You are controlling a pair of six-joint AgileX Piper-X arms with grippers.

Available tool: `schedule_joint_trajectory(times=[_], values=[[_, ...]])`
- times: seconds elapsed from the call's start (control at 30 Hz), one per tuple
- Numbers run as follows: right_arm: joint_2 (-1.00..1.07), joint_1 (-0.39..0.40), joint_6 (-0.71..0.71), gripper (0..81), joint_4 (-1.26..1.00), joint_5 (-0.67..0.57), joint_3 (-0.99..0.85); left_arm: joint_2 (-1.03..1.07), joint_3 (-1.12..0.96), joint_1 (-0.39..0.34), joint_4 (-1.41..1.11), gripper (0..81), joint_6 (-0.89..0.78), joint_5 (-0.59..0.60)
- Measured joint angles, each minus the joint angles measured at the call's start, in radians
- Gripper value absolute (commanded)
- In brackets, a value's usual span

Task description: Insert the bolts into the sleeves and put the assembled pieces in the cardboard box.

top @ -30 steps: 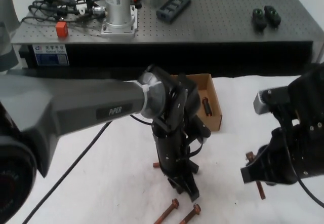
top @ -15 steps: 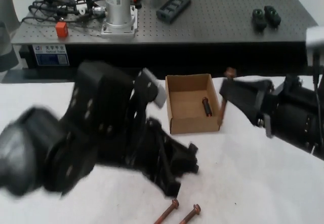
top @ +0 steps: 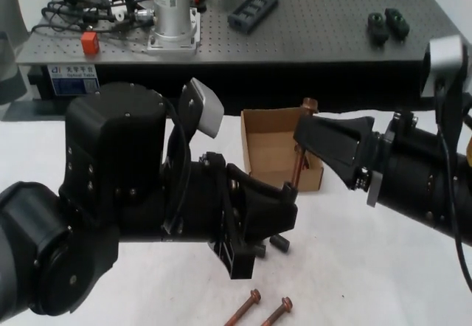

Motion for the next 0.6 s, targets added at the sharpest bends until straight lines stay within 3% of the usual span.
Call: schedule_joint_trajectory(times=[0.5,0.57,0.6], values=[[0.0,0.005,-0.017,0.1,0.02,-0.026,0.0,0.0,0.003,0.0,-0.012,0.7,-0.003,0.045],[0.0,0.005,-0.019,7.1,0.02,-0.028,0.0,0.0,0.005,0.0,-0.023,0.7,-0.021,0.032],[0.0,0.005,-0.02,14.4,0.017,-0.028,0.0,0.0,0.006,0.0,-0.031,0.7,-0.026,0.031]])
